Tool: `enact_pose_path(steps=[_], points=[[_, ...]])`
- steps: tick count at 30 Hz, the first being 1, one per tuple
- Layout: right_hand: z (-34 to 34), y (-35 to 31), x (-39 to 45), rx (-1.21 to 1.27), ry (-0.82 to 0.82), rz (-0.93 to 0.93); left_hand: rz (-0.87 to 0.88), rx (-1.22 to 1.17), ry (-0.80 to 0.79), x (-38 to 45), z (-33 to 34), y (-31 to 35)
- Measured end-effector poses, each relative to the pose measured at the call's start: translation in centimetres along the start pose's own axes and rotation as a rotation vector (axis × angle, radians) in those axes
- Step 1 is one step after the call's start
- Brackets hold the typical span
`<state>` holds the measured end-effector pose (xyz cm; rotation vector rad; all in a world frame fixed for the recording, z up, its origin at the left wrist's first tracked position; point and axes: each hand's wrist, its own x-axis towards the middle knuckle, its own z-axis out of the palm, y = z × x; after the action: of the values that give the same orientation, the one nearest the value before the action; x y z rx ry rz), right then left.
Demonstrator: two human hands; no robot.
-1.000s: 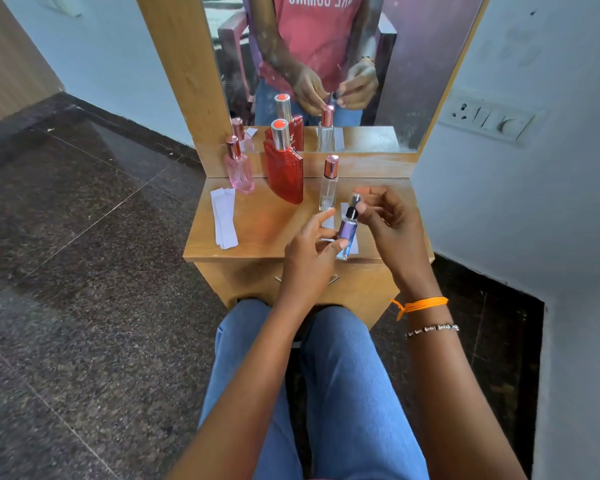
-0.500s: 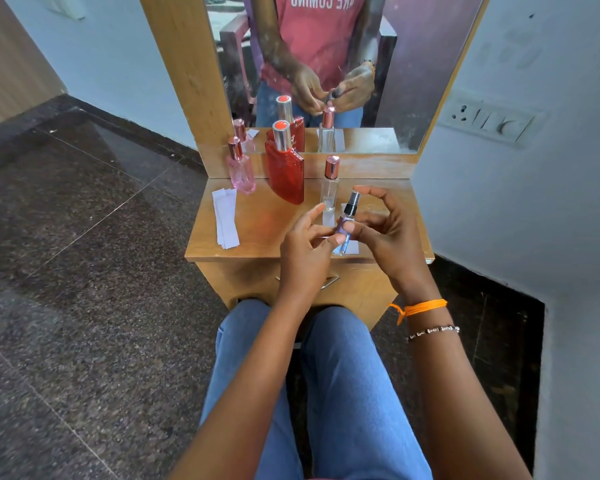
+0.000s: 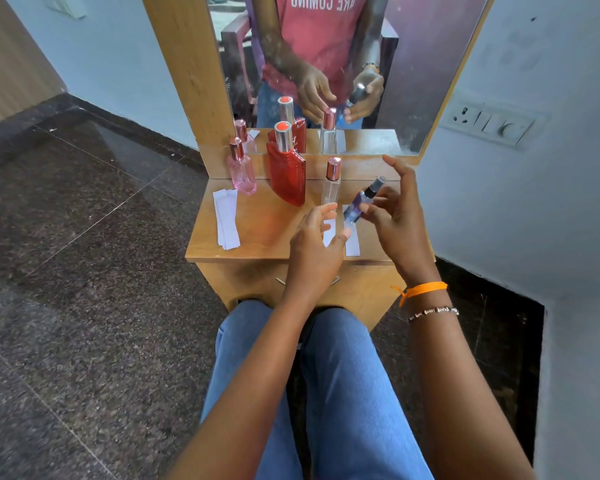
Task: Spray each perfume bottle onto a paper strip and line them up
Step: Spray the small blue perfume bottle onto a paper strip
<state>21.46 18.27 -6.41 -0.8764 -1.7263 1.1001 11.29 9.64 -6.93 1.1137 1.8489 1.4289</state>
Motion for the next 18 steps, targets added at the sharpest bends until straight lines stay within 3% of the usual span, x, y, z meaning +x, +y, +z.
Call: enact_pose_path(steps=[7,18], points=[[0.3,1.2,3.5,-0.215,-0.009,0.009,0.032,0.057,0.088,0.0,-1.0,-0.3],[1.2,2.3,4.3,-0.269,-0.073,0.056,0.026,0.059,0.073,0.2,-1.2,-0.6]])
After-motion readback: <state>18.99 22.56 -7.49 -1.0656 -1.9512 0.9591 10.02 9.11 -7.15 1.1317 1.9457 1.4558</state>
